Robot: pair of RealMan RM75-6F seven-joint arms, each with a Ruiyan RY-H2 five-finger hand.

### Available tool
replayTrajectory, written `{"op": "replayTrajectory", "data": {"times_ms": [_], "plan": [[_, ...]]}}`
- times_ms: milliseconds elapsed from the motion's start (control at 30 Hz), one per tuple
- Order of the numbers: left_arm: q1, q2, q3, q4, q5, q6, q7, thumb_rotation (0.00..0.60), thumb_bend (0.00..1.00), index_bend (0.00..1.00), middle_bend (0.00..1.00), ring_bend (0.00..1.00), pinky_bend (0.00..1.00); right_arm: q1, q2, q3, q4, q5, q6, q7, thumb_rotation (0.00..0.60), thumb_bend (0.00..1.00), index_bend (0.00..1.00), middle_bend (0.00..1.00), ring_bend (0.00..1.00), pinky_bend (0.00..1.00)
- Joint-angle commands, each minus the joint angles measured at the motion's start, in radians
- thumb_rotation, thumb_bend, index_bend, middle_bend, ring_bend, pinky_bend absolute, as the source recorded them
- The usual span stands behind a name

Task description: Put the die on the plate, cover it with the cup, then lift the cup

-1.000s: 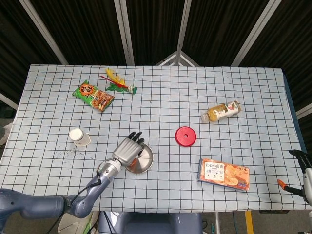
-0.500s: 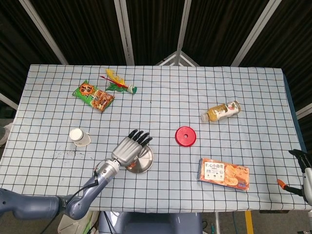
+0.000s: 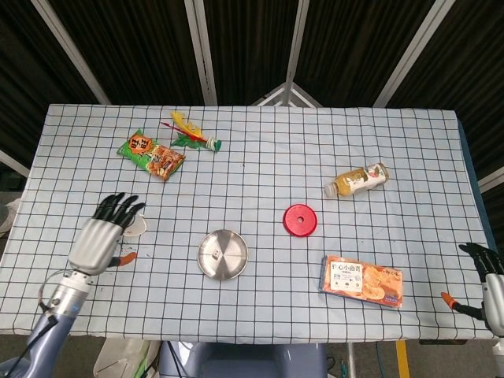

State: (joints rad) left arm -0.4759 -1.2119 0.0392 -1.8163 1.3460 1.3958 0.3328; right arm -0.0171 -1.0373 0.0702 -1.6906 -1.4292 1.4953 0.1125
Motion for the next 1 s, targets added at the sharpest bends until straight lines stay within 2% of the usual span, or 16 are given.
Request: {"op": "replayTrajectory", "data": {"times_ms": [33,233,467,767,1000], "plan": [[0.001,0.044,-0.013,0.026,-0.024,-0.025,-0.033,0.600,0.18,0.12,0.05,0.00,0.08,0.003,-0.001,0.000,-0.002,0.006,-0.009,-0.004,0.600,0.10,0.21,0.19,0.15,0.00],[-0.051,0.036,-0.056,0.070,-0.118,-0.150,-0.005,0.600,0.18,0.14,0.06,0.00,0.08,0.004,0.006,0.000,-0.004,0.018,-0.022,0.001,0.600,0.10,0.21,0.19,0.15,0.00],[-0.107,-0.010,-0.088,0.118,-0.234,-0.252,0.105,0.600,0.18,0.18,0.11,0.02,0.08,0.003,0.009,0.001,0.001,0.021,-0.022,0.015,0.600,0.10,0.21,0.19,0.15,0.00],[-0.130,-0.055,-0.110,0.166,-0.359,-0.297,0.190,0.600,0.25,0.22,0.13,0.03,0.09,0.005,0.010,0.001,0.009,0.021,-0.029,0.028,0.600,0.10,0.21,0.19,0.15,0.00],[-0.137,-0.093,-0.107,0.219,-0.385,-0.335,0.187,0.600,0.26,0.23,0.12,0.03,0.11,0.007,0.010,0.000,0.009,0.027,-0.037,0.022,0.600,0.10,0.21,0.19,0.15,0.00]]}}
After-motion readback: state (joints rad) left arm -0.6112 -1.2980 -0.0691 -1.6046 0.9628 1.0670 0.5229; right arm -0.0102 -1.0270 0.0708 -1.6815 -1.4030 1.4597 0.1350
